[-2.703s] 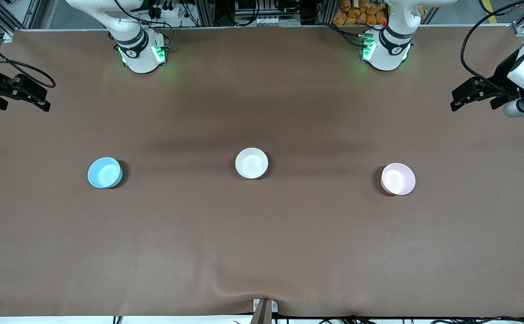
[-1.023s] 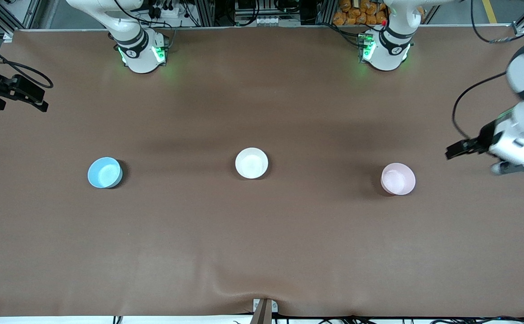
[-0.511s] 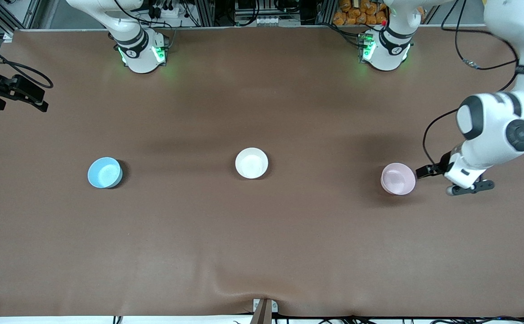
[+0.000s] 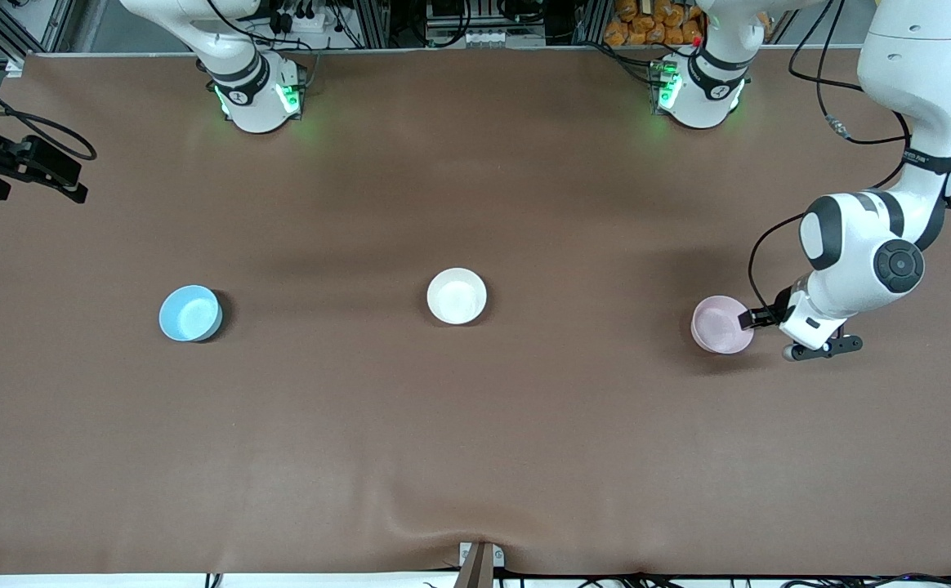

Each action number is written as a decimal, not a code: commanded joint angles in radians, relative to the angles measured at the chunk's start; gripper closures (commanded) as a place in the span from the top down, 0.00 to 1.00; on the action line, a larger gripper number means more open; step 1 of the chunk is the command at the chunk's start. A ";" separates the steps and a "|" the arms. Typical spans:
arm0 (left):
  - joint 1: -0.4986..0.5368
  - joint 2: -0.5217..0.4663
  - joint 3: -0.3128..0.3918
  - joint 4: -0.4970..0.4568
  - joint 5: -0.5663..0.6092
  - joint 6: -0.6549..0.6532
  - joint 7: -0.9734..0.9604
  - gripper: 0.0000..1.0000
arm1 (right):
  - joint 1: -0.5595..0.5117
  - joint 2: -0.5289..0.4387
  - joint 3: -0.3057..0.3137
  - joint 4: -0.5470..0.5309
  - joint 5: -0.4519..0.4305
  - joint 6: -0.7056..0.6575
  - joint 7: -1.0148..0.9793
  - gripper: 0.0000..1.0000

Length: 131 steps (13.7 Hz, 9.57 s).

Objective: Stack pink and blue bowls on white bowl
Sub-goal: 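Move the left gripper down to the pink bowl rim and grasp it, then carry the pink bowl with the left gripper over the white bowl, then lower the pink bowl into the white bowl and open the left gripper, then withdraw the left gripper while the right gripper reaches toward the blue bowl, then lower the right gripper onto the blue bowl rim and grasp it, then carry the blue bowl with the right gripper over the pink bowl, then lower the blue bowl into the pink bowl and open the right gripper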

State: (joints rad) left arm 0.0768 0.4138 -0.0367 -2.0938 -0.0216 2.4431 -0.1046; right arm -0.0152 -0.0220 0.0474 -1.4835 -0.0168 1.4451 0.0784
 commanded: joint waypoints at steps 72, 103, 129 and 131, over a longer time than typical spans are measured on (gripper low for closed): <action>-0.093 -0.460 -0.030 0.446 0.029 -0.840 -0.047 1.00 | -0.215 0.244 0.005 -0.366 -0.031 0.538 -0.172 1.00; -0.190 -0.443 0.055 0.451 0.026 -0.820 -0.041 1.00 | -0.154 0.406 0.034 -0.477 0.307 0.742 -0.208 0.00; -0.189 -0.432 0.055 0.455 0.026 -0.803 -0.040 1.00 | 0.342 0.516 0.278 -0.423 0.297 0.983 0.782 0.00; -0.189 -0.434 0.055 0.455 0.026 -0.803 -0.040 1.00 | 0.346 0.543 0.278 -0.422 0.296 1.020 0.784 0.00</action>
State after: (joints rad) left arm -0.1088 -0.0202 0.0139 -1.6438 0.0199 1.6321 -0.1618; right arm 0.3193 0.4970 0.3278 -1.9063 0.2771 2.4306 0.8478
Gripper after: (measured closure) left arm 0.000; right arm 0.978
